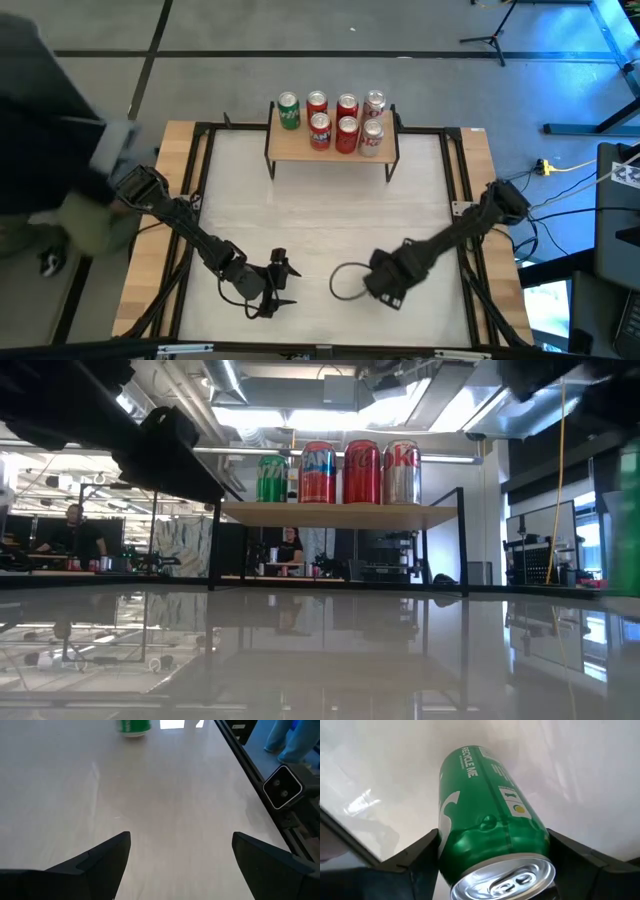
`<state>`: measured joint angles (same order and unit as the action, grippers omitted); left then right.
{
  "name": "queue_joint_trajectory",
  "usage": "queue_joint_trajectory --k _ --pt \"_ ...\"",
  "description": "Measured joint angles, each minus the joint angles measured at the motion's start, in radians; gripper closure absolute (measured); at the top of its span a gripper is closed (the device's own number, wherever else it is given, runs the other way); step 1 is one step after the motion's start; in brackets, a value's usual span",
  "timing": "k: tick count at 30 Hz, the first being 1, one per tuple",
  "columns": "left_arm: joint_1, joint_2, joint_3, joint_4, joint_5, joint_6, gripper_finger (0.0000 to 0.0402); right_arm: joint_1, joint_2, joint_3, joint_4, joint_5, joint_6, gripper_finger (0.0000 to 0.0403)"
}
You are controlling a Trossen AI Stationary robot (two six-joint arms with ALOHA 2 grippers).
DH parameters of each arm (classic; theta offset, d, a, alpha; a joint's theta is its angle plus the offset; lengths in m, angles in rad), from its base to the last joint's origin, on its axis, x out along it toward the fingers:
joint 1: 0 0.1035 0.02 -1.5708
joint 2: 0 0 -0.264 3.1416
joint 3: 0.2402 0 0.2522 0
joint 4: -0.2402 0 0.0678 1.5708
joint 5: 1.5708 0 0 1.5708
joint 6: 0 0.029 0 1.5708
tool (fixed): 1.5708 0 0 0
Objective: Place canned beverage on shelf
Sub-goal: Put the green soda can on the shelf
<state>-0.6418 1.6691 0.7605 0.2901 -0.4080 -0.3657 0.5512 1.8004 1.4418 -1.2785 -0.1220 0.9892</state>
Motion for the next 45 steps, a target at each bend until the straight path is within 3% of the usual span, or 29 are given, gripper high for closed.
queue_joint_trajectory --k 9,18,27,37,45 --pt "0.0 0.0 0.0 0.012 0.0 -0.001 0.0062 -0.165 -0.001 0.0 0.07 0.072 -0.197 0.0109" --pt "0.0 0.0 0.0 0.011 0.0 -0.001 0.0062 -0.254 0.0 0.001 0.118 0.056 -0.286 0.0109" --pt "0.0 0.001 0.0 0.018 -0.001 0.0 0.0062 -0.291 0.006 0.146 -0.11 0.05 -0.287 0.0109" --pt "0.002 0.001 0.0 0.019 -0.002 0.0 0.0062 -0.421 0.114 0.284 -0.181 0.034 -0.376 0.0109" --pt "0.002 0.001 0.0 0.019 -0.002 0.001 0.0062 -0.456 0.168 0.297 -0.294 0.008 -0.396 0.0109"
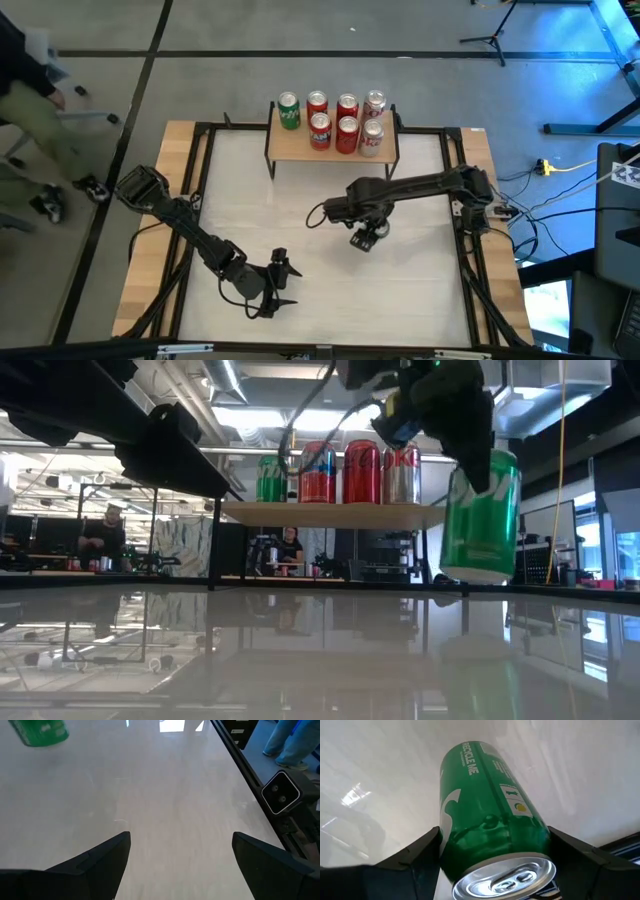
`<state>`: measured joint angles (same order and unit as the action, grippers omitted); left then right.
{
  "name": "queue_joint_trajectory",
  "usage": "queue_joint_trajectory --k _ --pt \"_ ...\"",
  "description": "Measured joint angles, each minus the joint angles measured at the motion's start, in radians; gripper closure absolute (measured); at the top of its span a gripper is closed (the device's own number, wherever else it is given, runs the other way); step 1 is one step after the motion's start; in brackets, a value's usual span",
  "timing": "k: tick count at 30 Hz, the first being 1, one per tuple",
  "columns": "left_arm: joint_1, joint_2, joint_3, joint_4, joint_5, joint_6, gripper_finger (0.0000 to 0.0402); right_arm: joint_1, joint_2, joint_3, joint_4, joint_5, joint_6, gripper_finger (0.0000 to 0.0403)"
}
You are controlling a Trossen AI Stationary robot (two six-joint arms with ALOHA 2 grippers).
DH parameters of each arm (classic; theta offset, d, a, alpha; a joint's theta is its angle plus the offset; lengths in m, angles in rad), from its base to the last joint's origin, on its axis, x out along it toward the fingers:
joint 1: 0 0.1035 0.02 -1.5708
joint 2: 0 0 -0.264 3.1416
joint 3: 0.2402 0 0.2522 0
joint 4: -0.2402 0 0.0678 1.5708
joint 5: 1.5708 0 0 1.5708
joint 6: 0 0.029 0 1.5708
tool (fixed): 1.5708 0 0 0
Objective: Place canned beverage on shelf
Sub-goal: Put the green soda can on the shelf
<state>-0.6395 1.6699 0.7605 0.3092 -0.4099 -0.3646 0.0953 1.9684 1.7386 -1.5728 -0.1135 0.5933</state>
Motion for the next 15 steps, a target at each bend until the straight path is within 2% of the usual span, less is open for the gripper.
queue_joint_trajectory --k 10,15 --pt "0.0 0.0 0.0 0.0 0.001 0.0 0.0062 -0.005 0.049 -0.001 0.111 0.008 -0.054 0.0109" --pt "0.0 0.0 0.0 0.001 0.002 0.0 0.0062 -0.005 0.061 0.0 0.112 0.009 -0.087 0.0109"
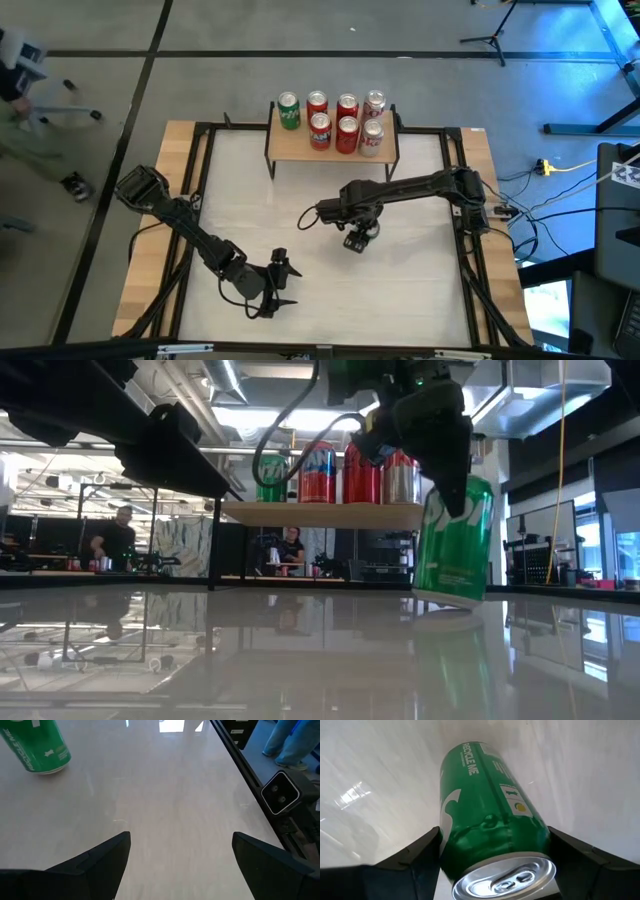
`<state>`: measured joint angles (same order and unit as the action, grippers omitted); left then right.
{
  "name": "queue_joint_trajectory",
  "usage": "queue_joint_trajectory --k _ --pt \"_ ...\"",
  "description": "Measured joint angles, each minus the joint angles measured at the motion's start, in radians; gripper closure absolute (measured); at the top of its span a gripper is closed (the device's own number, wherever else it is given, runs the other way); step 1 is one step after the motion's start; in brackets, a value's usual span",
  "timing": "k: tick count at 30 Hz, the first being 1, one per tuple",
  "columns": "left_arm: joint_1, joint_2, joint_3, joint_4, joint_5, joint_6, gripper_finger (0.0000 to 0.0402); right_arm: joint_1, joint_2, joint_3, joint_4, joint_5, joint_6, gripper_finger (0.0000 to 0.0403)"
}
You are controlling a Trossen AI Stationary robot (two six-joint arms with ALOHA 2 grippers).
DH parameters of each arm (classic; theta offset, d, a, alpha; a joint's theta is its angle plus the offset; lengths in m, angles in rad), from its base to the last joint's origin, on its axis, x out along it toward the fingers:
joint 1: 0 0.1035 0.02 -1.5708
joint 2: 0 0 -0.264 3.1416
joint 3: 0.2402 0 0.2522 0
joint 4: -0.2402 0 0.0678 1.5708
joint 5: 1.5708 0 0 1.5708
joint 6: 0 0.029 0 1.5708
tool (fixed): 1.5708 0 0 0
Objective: Place canned beverage on shelf
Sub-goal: Put the green soda can on the shelf
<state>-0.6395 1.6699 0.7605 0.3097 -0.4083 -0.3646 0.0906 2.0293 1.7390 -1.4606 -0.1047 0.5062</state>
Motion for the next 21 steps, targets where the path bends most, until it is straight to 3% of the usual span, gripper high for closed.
queue_joint_trajectory --k 12,16,21 --pt "0.0 0.0 0.0 0.005 0.002 0.0 0.0062 0.0 0.0 0.003 0.056 0.008 -0.024 0.0025" --pt "0.0 0.0 0.0 0.006 0.002 0.001 0.0062 0.015 0.0 0.056 0.019 0.009 -0.041 0.001" --pt "0.0 0.0 0.0 0.008 0.0 0.001 0.0062 0.079 -0.01 0.163 -0.086 0.09 -0.038 0.0007"
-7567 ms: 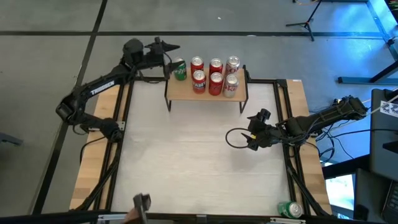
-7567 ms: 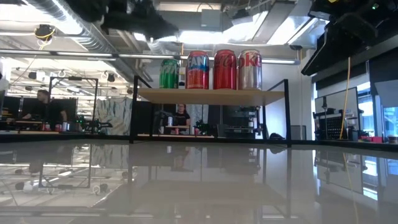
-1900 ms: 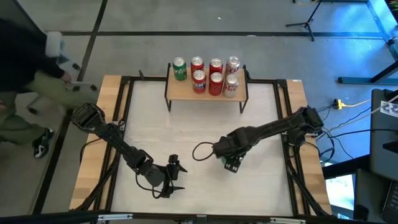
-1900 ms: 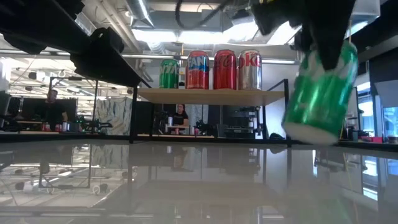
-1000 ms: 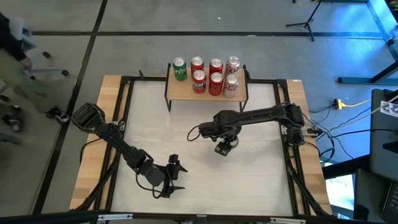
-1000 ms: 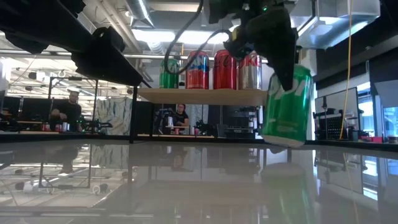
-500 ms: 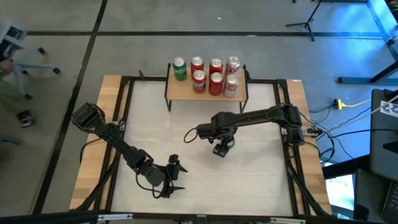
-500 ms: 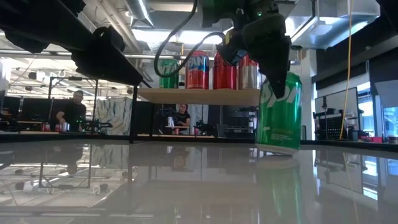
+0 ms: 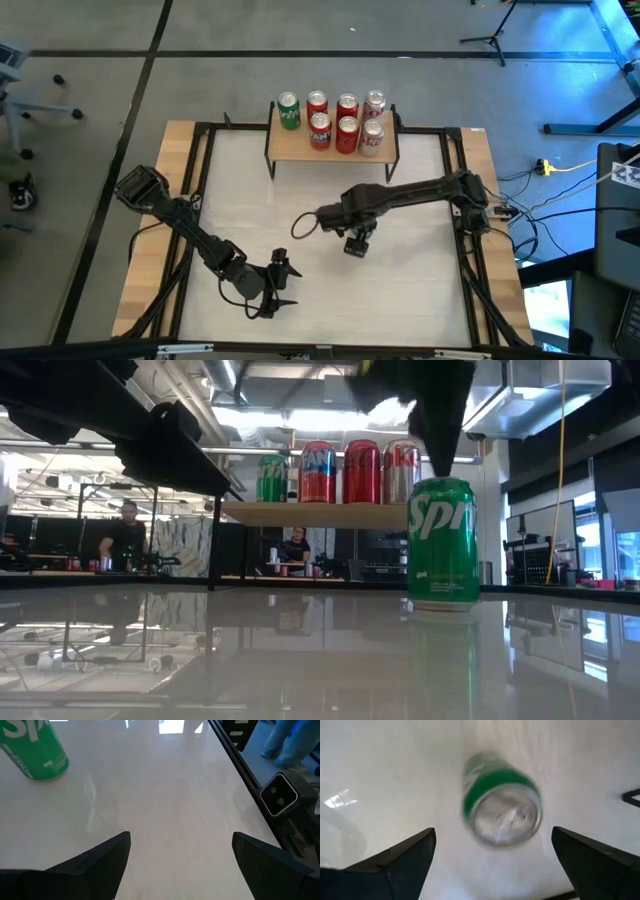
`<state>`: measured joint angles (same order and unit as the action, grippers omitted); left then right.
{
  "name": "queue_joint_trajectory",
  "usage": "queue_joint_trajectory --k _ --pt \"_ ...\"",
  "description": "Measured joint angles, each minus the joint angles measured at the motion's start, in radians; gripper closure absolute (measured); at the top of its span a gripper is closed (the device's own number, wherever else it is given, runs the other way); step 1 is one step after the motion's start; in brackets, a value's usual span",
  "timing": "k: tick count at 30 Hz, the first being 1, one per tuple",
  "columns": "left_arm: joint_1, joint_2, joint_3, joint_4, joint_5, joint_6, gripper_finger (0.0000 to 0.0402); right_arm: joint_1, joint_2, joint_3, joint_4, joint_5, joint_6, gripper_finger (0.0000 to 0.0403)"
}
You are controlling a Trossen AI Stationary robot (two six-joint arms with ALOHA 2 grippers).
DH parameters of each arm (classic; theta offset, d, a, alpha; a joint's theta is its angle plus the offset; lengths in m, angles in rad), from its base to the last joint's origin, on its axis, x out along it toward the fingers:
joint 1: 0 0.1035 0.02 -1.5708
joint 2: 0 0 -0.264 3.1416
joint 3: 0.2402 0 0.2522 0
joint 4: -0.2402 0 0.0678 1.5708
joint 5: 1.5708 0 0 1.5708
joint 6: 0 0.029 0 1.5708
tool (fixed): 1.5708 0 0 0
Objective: Place canned beverage on shelf
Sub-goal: Put the green soda can on the shelf
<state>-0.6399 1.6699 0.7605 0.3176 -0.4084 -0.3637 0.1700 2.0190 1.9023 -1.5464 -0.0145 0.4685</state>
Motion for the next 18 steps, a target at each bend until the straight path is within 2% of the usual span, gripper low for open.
queue_joint_trajectory --k 5,12,18 --pt "0.001 0.001 0.001 0.055 -0.028 0.001 0.0062 0.092 -0.067 0.056 -0.002 0.018 0.082 0.0007" --pt "0.001 0.001 0.001 0.174 -0.086 0.034 0.0062 0.293 -0.228 -0.014 0.015 0.277 0.251 0.0006" --pt "0.047 0.015 0.043 0.196 -0.207 0.032 0.0062 0.472 -0.395 -0.209 0.027 0.502 0.476 0.0006"
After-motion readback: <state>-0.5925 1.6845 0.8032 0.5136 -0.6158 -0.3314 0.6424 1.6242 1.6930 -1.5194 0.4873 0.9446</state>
